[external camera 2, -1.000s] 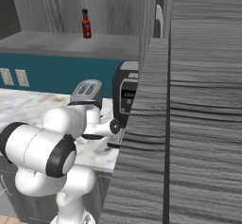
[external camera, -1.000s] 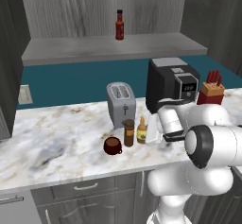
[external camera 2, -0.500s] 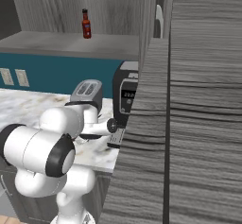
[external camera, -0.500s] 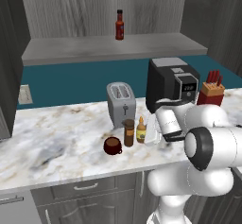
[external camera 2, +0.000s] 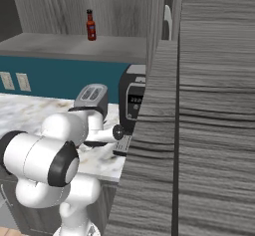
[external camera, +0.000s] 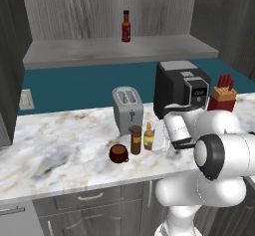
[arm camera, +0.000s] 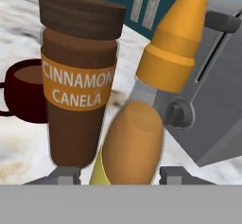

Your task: Pick the cinnamon and honey bottle from the cabinet and place them next to the mug.

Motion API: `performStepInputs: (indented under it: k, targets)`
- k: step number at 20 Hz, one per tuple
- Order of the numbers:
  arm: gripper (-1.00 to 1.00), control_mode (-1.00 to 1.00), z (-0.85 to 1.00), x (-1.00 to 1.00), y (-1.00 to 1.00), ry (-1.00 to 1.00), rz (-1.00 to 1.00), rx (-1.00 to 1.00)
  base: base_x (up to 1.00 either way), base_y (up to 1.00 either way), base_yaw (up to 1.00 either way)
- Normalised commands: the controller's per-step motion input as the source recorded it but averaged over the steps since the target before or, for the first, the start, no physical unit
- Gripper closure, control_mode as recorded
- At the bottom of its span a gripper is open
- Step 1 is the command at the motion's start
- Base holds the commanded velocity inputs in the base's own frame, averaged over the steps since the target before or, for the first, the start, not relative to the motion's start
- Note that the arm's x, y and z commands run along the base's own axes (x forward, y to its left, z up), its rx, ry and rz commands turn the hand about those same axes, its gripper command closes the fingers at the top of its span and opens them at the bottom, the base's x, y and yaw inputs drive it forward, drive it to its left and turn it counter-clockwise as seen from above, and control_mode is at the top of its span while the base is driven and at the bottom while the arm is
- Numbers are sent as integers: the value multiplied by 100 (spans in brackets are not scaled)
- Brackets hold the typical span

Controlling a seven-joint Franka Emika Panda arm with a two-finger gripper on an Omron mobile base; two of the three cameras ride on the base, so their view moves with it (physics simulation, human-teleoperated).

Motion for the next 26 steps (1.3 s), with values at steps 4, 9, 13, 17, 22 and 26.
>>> performStepInputs:
  k: [4, 9, 13, 17, 22, 26]
  targets:
    - [-100, -100, 0, 0, 0, 0, 0, 0, 0, 0, 0]
    - [-100, -100, 0, -8, 0, -4, 0, 0, 0, 0, 0]
    - [-100, -100, 0, -29, -10, -12, 0, 0, 0, 0, 0]
    - [-100, -100, 0, -31, -13, -11, 0, 0, 0, 0, 0]
    - [-100, -100, 7, -28, -19, -13, 0, 0, 0, 0, 0]
    - [-100, -100, 52, -15, -30, -13, -1, 4, 0, 0, 0]
